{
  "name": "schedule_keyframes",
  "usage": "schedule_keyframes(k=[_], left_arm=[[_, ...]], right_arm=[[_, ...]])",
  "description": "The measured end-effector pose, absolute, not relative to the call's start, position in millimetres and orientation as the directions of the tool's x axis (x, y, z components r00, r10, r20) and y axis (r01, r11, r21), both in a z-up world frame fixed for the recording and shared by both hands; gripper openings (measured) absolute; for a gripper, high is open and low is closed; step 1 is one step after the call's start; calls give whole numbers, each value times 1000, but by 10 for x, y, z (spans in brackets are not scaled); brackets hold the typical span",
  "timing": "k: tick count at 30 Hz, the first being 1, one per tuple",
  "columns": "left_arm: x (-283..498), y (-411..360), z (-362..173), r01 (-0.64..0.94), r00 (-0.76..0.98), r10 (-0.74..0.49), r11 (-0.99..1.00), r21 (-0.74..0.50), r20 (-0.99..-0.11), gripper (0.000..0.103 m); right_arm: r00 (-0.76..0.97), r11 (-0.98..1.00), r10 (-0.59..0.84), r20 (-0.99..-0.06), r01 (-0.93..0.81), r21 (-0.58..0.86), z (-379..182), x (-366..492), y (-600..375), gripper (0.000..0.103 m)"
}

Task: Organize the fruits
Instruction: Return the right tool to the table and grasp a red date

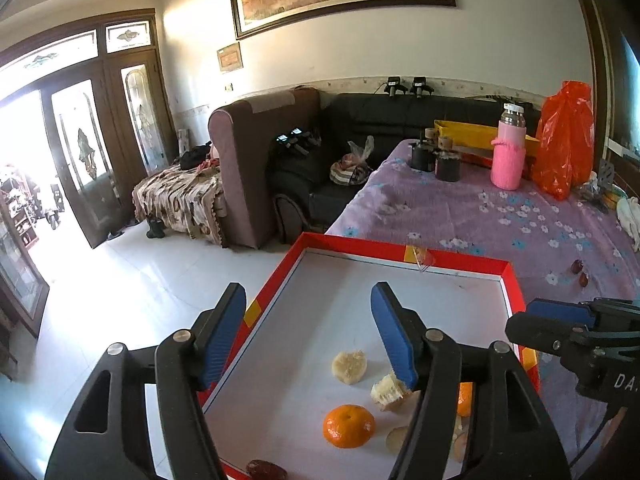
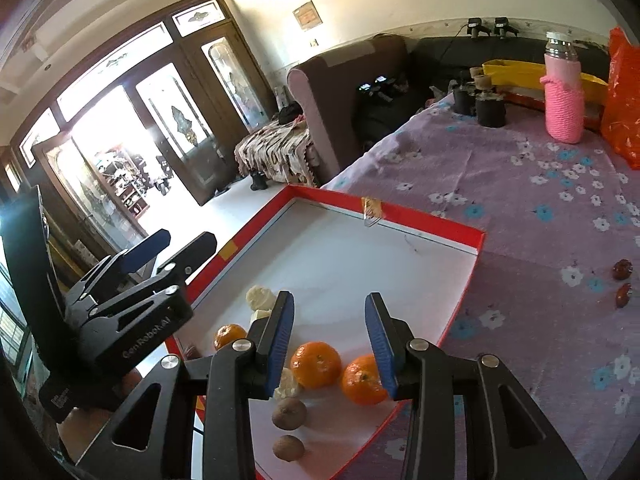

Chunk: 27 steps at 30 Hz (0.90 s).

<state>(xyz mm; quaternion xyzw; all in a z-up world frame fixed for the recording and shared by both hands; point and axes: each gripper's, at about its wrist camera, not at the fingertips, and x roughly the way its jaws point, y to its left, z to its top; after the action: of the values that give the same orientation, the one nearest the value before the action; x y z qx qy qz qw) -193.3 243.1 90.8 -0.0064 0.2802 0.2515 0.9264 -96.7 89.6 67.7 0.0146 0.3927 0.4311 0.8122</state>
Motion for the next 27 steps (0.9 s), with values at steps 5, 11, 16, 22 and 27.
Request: schedule_keyframes(k=[5, 11, 16, 22, 27], left_arm=[[-1900, 2387, 897, -461, 715, 452, 878, 127, -533, 66], [-1793, 2074, 874, -355, 748, 352, 929, 109, -563, 74], [-1601, 1704, 907, -246, 776, 272, 961, 123, -569, 74], [-1312, 1376, 990, -165, 786, 216, 976, 141, -579, 74], [-1188, 1252, 991, -144, 780, 205, 978, 149, -591, 74]], right_arm=[[335, 636, 712, -618, -680, 364, 704, -926, 777, 39], [450, 725, 653, -609, -605, 330, 787, -641, 203, 39], [564, 845, 524, -639, -442, 302, 747, -199, -626, 42], [531, 893, 429, -730, -373, 253, 444, 161, -978, 42], [475, 892, 405, -781, -394, 222, 191, 377, -834, 42]])
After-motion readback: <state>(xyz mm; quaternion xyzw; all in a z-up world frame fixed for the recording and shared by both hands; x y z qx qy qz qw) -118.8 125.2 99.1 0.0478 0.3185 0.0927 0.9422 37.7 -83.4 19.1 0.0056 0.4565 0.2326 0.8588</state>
